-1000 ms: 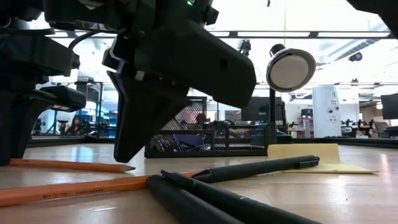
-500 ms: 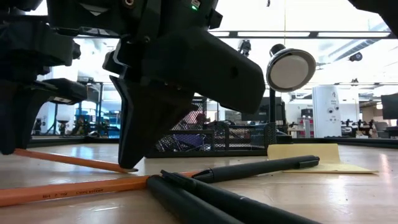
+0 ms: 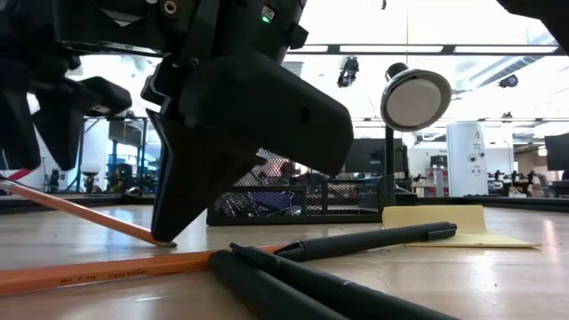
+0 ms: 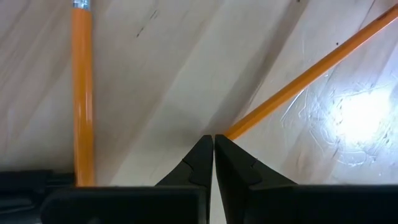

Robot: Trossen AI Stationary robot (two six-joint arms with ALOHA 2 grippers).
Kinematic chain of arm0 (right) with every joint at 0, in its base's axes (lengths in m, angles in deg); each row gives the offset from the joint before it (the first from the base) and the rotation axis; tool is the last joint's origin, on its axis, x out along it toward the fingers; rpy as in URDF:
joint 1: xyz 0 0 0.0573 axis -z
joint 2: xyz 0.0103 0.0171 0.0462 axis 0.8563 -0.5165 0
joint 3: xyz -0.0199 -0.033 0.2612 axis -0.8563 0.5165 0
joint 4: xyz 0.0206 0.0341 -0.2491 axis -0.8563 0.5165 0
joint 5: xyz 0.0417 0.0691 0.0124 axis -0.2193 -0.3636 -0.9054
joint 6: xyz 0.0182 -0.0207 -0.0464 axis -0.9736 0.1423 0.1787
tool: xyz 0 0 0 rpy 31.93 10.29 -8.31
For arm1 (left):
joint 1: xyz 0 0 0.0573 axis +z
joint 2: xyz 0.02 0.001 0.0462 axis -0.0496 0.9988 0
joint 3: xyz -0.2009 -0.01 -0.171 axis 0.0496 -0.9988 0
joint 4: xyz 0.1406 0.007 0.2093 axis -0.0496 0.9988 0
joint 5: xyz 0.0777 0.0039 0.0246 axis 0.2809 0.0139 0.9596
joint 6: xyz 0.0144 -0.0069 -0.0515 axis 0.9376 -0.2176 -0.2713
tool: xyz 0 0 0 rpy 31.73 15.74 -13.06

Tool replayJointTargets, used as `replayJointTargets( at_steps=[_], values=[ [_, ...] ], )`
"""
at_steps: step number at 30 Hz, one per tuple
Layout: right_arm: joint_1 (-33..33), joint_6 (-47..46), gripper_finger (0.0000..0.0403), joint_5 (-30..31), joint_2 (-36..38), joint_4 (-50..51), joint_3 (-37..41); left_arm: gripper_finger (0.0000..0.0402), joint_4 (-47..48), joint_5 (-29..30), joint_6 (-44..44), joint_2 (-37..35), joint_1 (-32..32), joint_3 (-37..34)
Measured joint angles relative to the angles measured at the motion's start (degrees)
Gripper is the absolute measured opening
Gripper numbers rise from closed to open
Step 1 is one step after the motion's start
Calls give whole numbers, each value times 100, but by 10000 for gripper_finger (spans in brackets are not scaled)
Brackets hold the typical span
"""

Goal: Pick and place office supplies into organizer
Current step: Put the left pencil into the desk organizer

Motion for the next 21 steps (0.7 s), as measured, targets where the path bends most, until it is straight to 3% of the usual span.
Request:
replayJointTargets(
  at_steps=[7, 21],
  values=[
    [2, 15, 9, 0, 0, -20, 13, 147, 688, -2, 44, -313, 0, -10],
    [7, 24, 9, -15, 0, -20, 13, 148, 776, -433, 521, -252, 0, -98]
  ],
)
